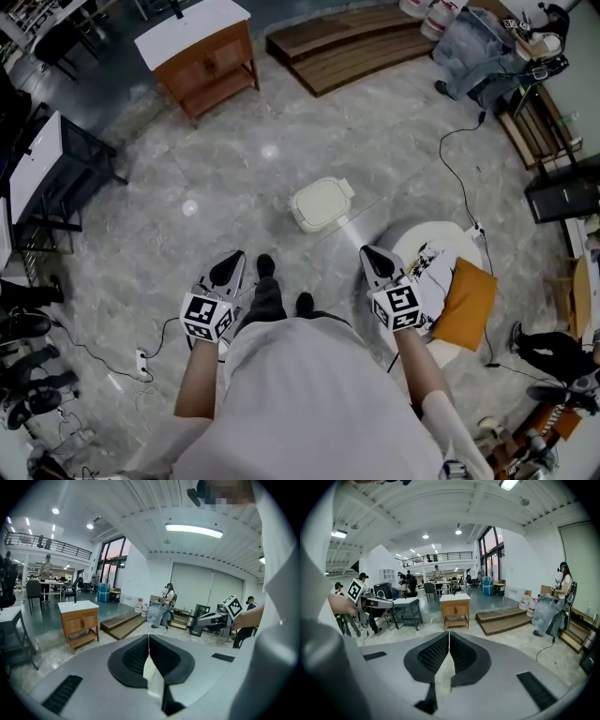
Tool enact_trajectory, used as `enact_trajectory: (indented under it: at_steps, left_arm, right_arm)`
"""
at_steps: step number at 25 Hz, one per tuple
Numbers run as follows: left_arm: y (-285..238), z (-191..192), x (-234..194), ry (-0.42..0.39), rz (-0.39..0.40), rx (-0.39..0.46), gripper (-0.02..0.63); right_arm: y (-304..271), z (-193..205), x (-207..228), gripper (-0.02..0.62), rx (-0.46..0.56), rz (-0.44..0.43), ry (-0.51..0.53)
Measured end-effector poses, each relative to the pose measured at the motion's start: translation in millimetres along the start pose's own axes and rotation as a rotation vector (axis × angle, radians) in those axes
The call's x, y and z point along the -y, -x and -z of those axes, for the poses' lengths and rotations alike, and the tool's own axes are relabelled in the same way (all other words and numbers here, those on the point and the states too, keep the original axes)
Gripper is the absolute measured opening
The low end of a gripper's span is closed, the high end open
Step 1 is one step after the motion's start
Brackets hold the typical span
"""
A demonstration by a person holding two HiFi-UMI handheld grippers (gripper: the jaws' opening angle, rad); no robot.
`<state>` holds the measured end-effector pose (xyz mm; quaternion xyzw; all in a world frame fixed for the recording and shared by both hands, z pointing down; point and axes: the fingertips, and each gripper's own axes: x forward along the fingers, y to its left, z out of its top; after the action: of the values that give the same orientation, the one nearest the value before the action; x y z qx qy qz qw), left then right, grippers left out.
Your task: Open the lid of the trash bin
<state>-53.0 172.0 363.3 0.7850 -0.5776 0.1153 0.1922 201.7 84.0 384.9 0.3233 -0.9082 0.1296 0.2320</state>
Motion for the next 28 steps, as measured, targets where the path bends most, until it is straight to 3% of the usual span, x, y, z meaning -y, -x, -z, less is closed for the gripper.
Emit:
enact_trajectory:
  at_steps: [18, 28]
  left_arm:
    - [-75.9, -10.2, -109.3, -0.051, 0.215, -0.095, 0.018]
    - [-119.7, 10.2, -125.9, -0.122, 0.351, -0.165, 0.018]
  right_arm:
    - [-76.8, -30.1, 12.0, 0.031, -0.093, 0.206, -0.072]
    - [-111.0, -19.0, 5.2, 0.031, -0.172, 0.252, -0.111]
